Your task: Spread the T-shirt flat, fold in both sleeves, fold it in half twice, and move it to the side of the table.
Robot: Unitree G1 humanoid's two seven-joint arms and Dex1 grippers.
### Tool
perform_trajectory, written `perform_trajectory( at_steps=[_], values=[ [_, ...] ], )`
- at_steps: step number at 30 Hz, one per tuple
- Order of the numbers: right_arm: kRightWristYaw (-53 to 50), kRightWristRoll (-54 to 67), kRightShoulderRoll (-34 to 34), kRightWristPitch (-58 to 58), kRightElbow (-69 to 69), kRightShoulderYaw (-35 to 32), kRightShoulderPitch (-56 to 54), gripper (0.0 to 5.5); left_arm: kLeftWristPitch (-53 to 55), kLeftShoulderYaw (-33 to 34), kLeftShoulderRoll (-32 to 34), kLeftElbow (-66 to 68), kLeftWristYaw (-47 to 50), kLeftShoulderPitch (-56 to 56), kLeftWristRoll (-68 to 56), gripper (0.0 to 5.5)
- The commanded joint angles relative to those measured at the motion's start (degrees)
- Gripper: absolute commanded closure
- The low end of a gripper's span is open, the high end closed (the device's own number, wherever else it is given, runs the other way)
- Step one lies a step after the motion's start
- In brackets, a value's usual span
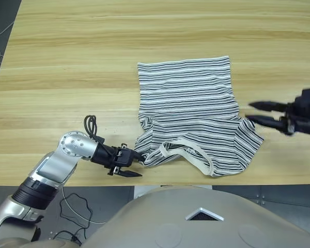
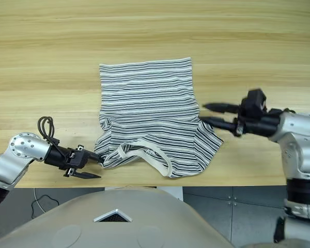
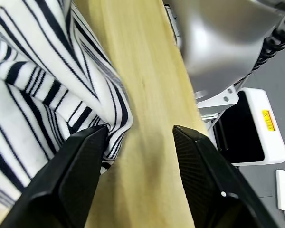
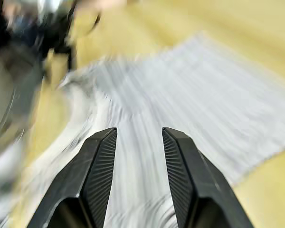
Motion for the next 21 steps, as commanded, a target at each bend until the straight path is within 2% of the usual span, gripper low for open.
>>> perform_trajectory(
  at_steps=[1, 6, 10, 16, 21],
  values=[
    [-15.73, -10.5, 11.9, 1.05, 0.6, 9.15, -5.28, 3.76, 0.35, -0.87, -1.02, 1.36, 2.14, -0.01, 2.78, 2.91],
    [-26.45, -30.21, 19.46, -4.11, 7.1, 23.64, -10.99, 3.76, 0.21, -1.4, -1.83, 1.81, 2.03, -0.78, 3.3, 2.91],
    [-30.46, -43.67, 19.74, -7.69, 16.61, 31.78, -15.35, 3.76, 0.17, -1.68, -2.32, 2.26, 2.02, -1.35, 3.72, 2.91],
    [-41.19, -51.62, 20.63, -12.59, 33.47, 30.83, -22.5, 3.76, 0.44, -2.11, -2.49, 1.82, 1.81, -1.34, 3.87, 2.91],
    [-45.4, -50.57, 23.71, -16.42, 37.89, 28.07, -24.62, 3.76, 0.64, -2.34, -2.35, 1.76, 1.61, -1.43, 3.79, 2.91]
  ],
)
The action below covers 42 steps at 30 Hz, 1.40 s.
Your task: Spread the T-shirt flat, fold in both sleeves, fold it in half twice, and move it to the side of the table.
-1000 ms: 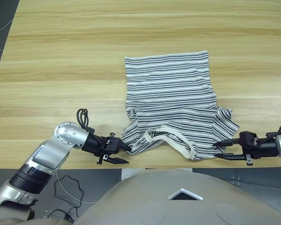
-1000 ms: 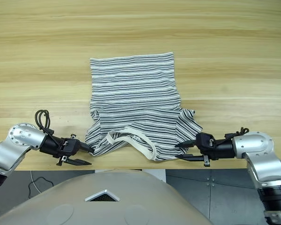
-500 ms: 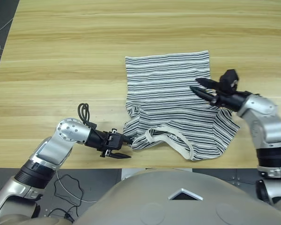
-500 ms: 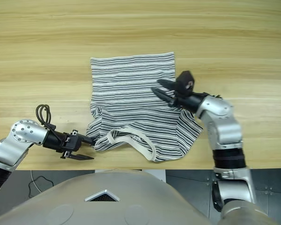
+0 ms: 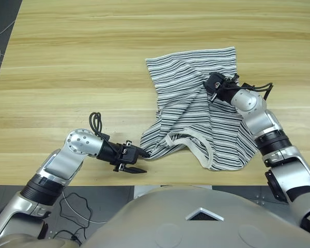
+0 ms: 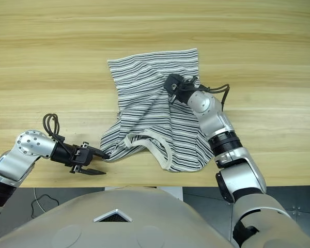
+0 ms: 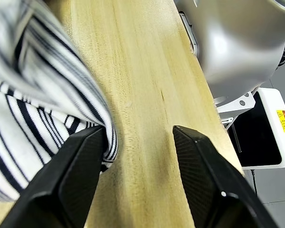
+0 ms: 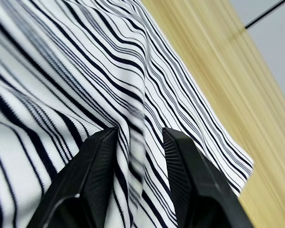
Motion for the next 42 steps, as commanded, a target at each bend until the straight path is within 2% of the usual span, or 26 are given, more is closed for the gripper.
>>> perform_trajectory(
  at_steps=[1, 9, 16, 19, 24, 27, 31, 33, 37, 42],
  values=[
    [-0.44, 0.46, 2.41, -1.07, 2.03, -1.21, 1.35, 3.76, 1.24, -1.01, 0.34, 0.98, 0.75, 0.56, 2.15, 2.91],
    [12.71, 8.69, 3.32, 4.2, -14.13, -1.53, 8.68, 3.76, 3.05, 1.34, -0.31, -1.01, 1.2, -0.82, -1.04, 2.91],
    [13.1, 8.66, 2.94, 10.05, -20.76, -3.58, 9.08, 3.76, 14.89, 14.94, -2.1, -10.65, 2.79, -8.79, -20.24, 2.91],
    [9.99, 6.9, 2.67, 9.44, -20.93, -4.83, 8.77, 3.76, 18.9, 17.22, -1.97, -14.26, 3.5, -9.55, -25.34, 2.91],
    [9.8, 7.13, 1.71, 10.47, -23.7, -6.61, 9.11, 3.76, 18.85, 15.17, -3.26, -11.44, 5.33, -10.54, -21.61, 2.91],
    [17.15, 17.87, 1.43, 13.98, -33.06, -10.67, 10.47, 3.76, 14.92, 9.16, -6.33, -3.8, 6.81, -12.8, -13.18, 2.91],
    [23.57, 29.06, -0.03, 20.71, -42.46, -14.01, 11.69, 3.76, 12.06, 6.37, -11.61, 7.15, 10.49, -18.2, -6.66, 2.91],
    [24.97, 31.65, -0.68, 22.78, -46.24, -13.6, 13.31, 3.76, 11.31, 6.16, -14.5, 14.02, 12.99, -21.71, -4.18, 2.91],
    [25.02, 29.28, -2.24, 24.98, -52.45, -5.94, 18.39, 3.76, 8.65, 6.2, -18.66, 23.22, 15.68, -25.57, -1.43, 2.91],
    [18.18, 19.36, 0.09, 24.52, -46.73, 3.12, 19.84, 3.76, 7.83, 6.31, -19.46, 23.74, 13.84, -25.7, -1.4, 2.91]
  ],
)
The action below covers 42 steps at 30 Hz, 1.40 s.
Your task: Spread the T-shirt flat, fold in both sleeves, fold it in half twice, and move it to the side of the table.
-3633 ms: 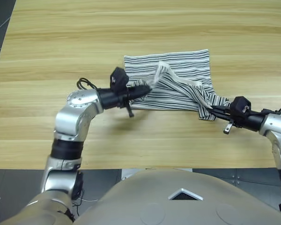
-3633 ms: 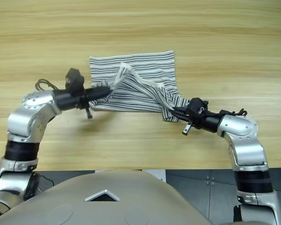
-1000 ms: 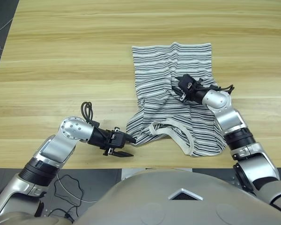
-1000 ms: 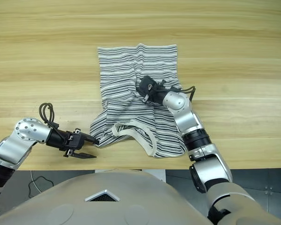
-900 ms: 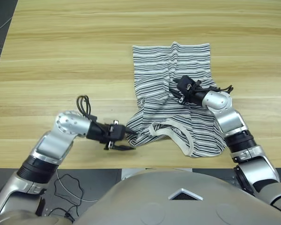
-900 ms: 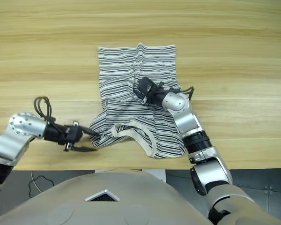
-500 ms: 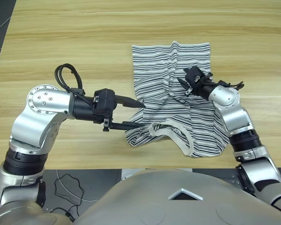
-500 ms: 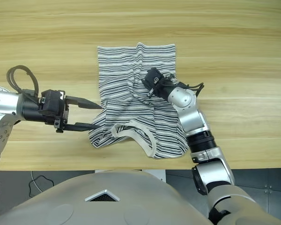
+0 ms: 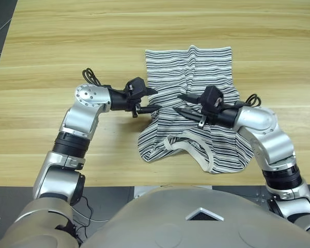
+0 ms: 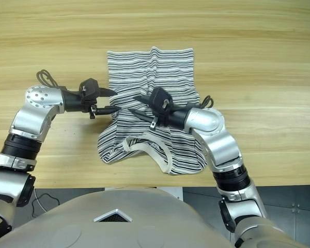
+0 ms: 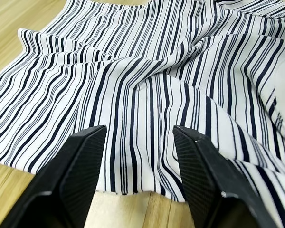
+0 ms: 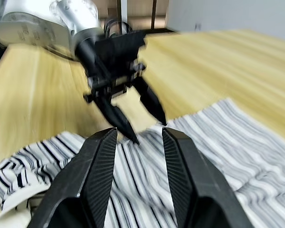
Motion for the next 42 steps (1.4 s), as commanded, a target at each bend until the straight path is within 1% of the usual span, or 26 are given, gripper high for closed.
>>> perform_trajectory(
  at_steps=[1, 5, 10, 13, 17, 20, 24, 27, 32, 36, 42],
  values=[
    [-3.98, -5.37, 2.3, -0.74, 4.35, 5.4, 0.66, 3.76, -0.87, 0.28, -0.31, 0.86, -1.15, -1.37, 0.54, 2.91],
    [-4.73, -6.22, 5.13, -2.22, 6.34, 8.93, 1.39, 3.76, -2.02, 0.26, -1.09, 3.28, -0.69, -2.18, 1.46, 2.91],
    [-4.17, -7.27, 4.92, -2.84, 7.55, 10.12, 1.61, 3.76, -2.93, 0.93, -1.95, 5.54, -0.16, -2.96, 2.02, 2.91],
    [-1.44, -7.07, 2.37, -2.87, 7.15, 10.69, 1.92, 3.76, -3.79, 1.34, -2.54, 7.95, 0.83, -3.86, 2.75, 2.91],
    [1.59, -6.22, -1.17, -2.59, 5.49, 9.25, 1.99, 3.76, -5.93, 2.31, -4.66, 14.34, 4.06, -5.64, 4.17, 2.91],
    [4.07, -4.78, -3.03, -1.73, 3.49, 8.65, 1.86, 3.76, -8.61, 3.61, -7.29, 21.24, 9.05, -8.51, 5.84, 2.91],
    [8.07, -2.24, -5.91, -0.68, 0.84, 7.47, 1.8, 3.76, -12.57, 3.43, -11.18, 31.89, 14.27, -12.88, 8.64, 2.91],
    [12.28, -0.99, -9.13, -0.86, -1.2, 8.9, 3.49, 3.76, -15.39, 2.95, -14.5, 37.98, 16.68, -15.23, 10.33, 2.91],
    [16.87, -1.0, -12.95, -1.95, -3.11, 12.35, 6.76, 3.76, -18.28, 2.94, -17.52, 42.52, 17.81, -16.97, 11.68, 2.91],
    [15.52, -1.74, -11.76, -1.84, -2.44, 13.25, 7.57, 3.76, -19.48, 3.28, -18.16, 44.01, 17.64, -17.23, 12.03, 2.91],
    [16.82, -1.12, -13.22, -1.91, -3.19, 13.08, 8.2, 3.76, -20.45, 3.99, -18.12, 45.12, 17.67, -16.92, 12.55, 2.91]
  ],
)
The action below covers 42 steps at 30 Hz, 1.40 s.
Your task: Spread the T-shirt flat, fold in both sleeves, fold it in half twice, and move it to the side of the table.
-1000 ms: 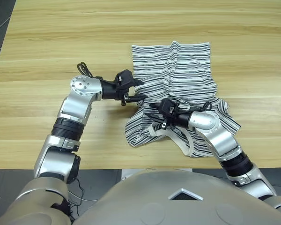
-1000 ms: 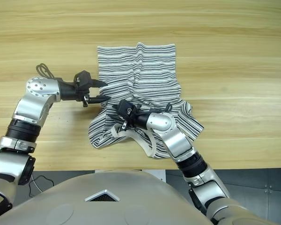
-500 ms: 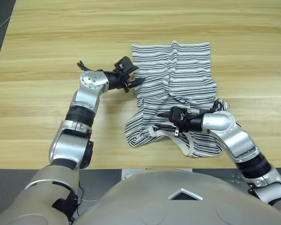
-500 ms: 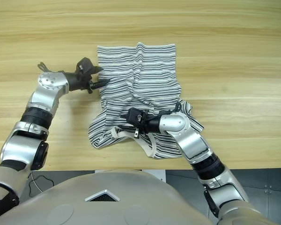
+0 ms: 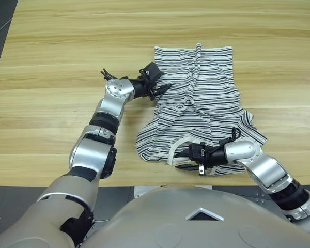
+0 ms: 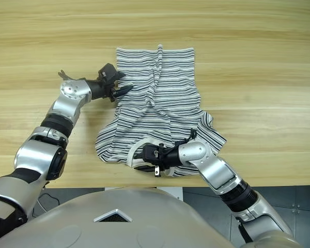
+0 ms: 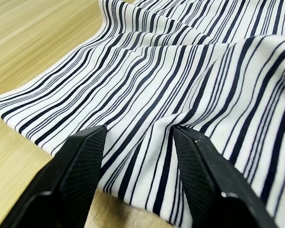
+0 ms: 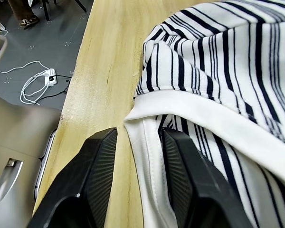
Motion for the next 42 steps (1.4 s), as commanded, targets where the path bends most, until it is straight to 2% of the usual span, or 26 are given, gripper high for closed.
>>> perform_trajectory(
  at_steps=[1, 8, 13, 19, 24, 30, 33, 35, 40, 42],
  values=[
    [1.52, 0.68, -1.93, -0.15, -1.32, 0.2, 0.76, 3.76, 0.14, 0.31, 0.06, 1.48, 0.33, -0.16, 1.33, 2.91],
    [7.3, 0.74, -7.93, -1.15, -3.05, 2.96, 4.23, 3.76, -0.41, 0.73, 0.11, 2.95, 1.3, -1.16, 1.82, 2.91],
    [6.09, -0.18, -7.48, -2.34, -1.4, 2.91, 4.64, 3.76, -0.99, 1.1, 0.34, 4.05, 1.53, -1.64, 2.29, 2.91],
    [0.5, 3.22, -1.79, -1.41, -1.12, -2.27, 2.92, 3.76, -1.2, 1.41, 0.56, 4.36, 0.94, -1.68, 2.38, 2.91],
    [3.06, 9.5, -4.7, 0.56, -9.14, -6.38, 3.24, 3.76, -1.24, 1.41, 0.46, 4.47, 0.29, -1.79, 2.49, 2.91],
    [6.62, 8.11, -11.58, -5.3, -9.71, -10.29, 3.85, 3.76, -1.02, 1.58, 0.31, 3.33, -1.09, -1.77, 2.03, 2.91],
    [2.47, 7.47, -8.62, -5.27, -6.97, -12.24, 2.0, 3.76, -0.82, 2.49, 0.96, 0.95, -2.92, -1.46, 0.62, 2.91],
    [-1.3, 4.94, -5.4, -5.21, -4.82, -10.61, 1.43, 3.76, 0.38, 5.09, 1.54, -2.38, -4.22, -1.43, -2.46, 2.91],
    [-5.56, -0.05, -1.12, -6.45, -1.67, -4.2, 4.48, 3.76, 12.38, 20.0, 1.96, -14.58, -5.3, -3.78, -20.79, 2.91],
    [-5.8, -0.88, -0.95, -6.59, -1.24, -3.29, 5.04, 3.76, 17.71, 21.65, 3.83, -19.29, -8.03, -1.61, -24.48, 2.91]
  ],
)
